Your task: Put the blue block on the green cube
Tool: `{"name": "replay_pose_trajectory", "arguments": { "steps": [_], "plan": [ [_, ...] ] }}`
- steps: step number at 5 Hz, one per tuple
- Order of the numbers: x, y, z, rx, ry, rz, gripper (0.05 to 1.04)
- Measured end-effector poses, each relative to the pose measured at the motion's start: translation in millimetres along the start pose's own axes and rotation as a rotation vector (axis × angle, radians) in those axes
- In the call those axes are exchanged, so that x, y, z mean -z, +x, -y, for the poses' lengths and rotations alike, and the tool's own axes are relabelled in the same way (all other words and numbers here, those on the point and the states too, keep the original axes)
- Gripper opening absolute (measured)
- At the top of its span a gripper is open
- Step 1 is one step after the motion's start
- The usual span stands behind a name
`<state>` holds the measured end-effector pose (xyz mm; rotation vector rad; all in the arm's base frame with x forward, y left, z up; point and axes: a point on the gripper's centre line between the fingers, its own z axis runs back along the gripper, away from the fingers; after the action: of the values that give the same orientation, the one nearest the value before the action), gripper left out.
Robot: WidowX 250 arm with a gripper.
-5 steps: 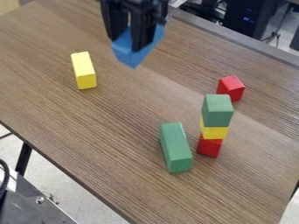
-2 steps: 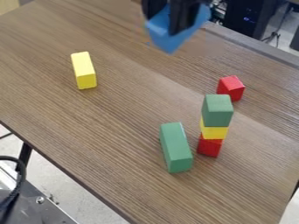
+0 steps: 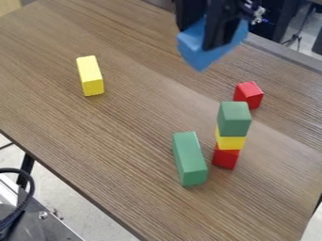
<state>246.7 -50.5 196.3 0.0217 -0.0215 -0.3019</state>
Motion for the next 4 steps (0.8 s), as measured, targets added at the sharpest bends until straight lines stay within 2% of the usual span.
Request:
{"name": "replay_pose_trajectory", "arguments": {
  "steps": [1, 2, 3, 4],
  "plan": [
    [11.5, 10.6, 2.0, 0.000, 0.023, -0.093, 0.519],
    [19.1, 20.6, 7.1, 0.023, 0.049, -0.146, 0.519],
    [21.6, 19.9, 12.4, 0.045, 0.056, -0.178, 0.519],
    [18.6, 15.4, 19.3, 0.065, 0.012, -0.209, 0.519]
  ]
}}
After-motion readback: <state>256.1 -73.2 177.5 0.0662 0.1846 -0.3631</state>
